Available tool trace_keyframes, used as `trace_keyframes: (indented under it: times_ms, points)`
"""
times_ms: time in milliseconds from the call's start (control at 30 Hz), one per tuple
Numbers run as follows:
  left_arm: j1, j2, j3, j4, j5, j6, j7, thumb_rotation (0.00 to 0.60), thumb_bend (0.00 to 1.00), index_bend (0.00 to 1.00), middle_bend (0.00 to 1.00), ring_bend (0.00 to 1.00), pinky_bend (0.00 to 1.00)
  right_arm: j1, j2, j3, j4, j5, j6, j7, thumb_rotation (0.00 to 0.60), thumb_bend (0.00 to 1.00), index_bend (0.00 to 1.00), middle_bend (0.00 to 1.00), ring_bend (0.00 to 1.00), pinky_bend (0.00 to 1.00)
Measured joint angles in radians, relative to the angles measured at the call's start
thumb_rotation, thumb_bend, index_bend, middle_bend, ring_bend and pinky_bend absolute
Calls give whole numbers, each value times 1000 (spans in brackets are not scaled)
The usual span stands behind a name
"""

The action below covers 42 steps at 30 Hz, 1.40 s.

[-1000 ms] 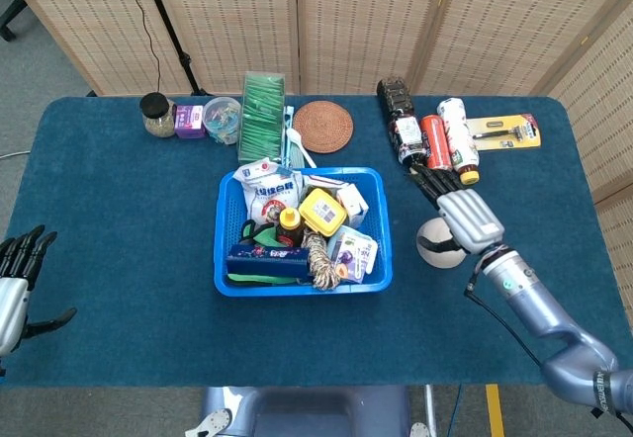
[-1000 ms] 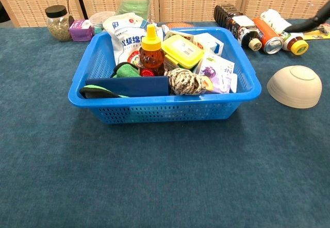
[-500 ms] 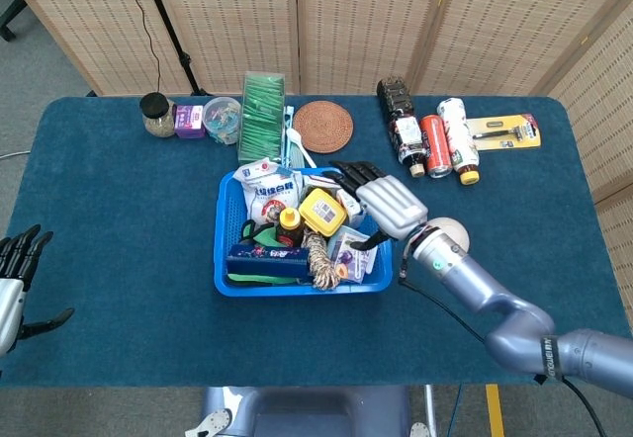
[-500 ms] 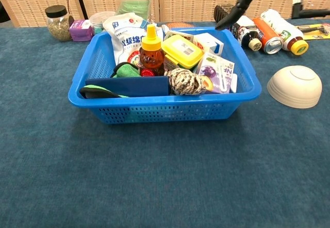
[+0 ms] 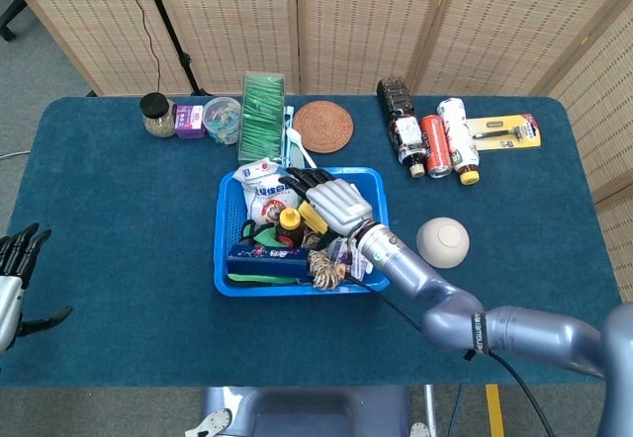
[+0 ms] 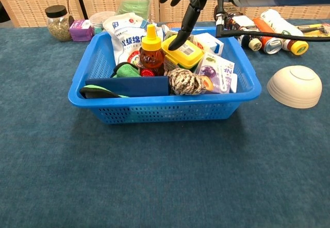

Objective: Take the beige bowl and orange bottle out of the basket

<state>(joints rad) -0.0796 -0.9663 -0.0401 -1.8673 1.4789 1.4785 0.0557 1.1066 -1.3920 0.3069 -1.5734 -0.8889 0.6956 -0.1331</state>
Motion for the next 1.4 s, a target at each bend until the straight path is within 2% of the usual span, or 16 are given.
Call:
trace_keyframes:
  times_ms: [333, 633, 800, 967, 1167, 1400]
  points:
    - [-6, 1, -9, 1, -27, -13, -1, 600, 63, 0, 0, 0, 0, 43, -130, -6, 125, 12, 19, -12, 600, 0, 29, 19, 24, 244]
    - [-7, 5, -15, 4, -39, -13, -11, 600, 63, 0, 0, 0, 0, 46, -191, -10, 197, -25, 54, -10, 600, 0, 253, 230, 225, 380]
    - [-8, 7, -14, 3, -37, -16, -14, 600, 64, 0, 0, 0, 0, 41, -214, -16, 219, -48, 75, -18, 600, 0, 361, 296, 281, 420]
    - [-6, 8, -15, 4, -38, -12, -19, 600, 64, 0, 0, 0, 0, 30, -235, -21, 234, -80, 105, -20, 600, 9, 425, 381, 360, 494]
    - [-6, 8, -13, 5, -35, -13, -18, 600, 63, 0, 0, 0, 0, 16, -257, -23, 252, -99, 124, -23, 600, 83, 473, 449, 424, 556]
    - [-6, 7, -13, 4, -35, -13, -17, 600, 63, 0, 0, 0, 0, 0, -265, -21, 251, -136, 155, -18, 600, 311, 530, 510, 505, 661]
